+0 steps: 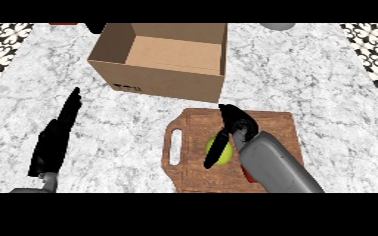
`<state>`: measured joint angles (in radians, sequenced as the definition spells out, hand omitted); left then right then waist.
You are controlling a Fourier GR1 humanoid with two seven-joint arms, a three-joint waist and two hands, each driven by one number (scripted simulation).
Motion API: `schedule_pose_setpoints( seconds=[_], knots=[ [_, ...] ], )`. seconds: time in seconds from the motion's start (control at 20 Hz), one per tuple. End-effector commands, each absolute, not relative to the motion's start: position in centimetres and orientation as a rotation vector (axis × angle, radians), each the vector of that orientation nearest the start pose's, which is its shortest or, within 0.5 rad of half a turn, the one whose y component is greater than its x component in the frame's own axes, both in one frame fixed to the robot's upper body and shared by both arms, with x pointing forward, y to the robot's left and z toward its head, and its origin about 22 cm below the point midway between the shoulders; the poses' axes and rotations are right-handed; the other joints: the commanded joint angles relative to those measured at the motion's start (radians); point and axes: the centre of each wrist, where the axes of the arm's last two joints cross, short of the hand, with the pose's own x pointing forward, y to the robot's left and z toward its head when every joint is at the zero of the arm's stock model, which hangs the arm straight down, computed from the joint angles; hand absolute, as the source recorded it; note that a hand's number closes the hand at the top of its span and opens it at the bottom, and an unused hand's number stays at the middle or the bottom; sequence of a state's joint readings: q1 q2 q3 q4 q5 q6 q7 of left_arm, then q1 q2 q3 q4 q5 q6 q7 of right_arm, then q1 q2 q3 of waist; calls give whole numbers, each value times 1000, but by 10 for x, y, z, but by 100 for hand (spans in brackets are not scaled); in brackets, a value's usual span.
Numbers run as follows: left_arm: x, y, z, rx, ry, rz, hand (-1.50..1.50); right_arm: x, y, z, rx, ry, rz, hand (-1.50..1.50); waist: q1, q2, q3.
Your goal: Pick the pear from the cutting board and place it in the cardboard box
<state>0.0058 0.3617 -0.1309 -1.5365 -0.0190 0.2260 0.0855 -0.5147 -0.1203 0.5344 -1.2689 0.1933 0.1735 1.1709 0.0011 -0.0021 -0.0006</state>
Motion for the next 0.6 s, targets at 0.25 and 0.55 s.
schedule_pose_setpoints(
  seconds=[0.25,0.55],
  knots=[
    [231,272,1,386,-1442,-210,0,296,-69,36,-451,-379,950,-150,-1,-1,0],
    [242,286,15,361,-1444,-198,0,305,-82,20,-392,-338,919,150,2,1,0]
  ],
)
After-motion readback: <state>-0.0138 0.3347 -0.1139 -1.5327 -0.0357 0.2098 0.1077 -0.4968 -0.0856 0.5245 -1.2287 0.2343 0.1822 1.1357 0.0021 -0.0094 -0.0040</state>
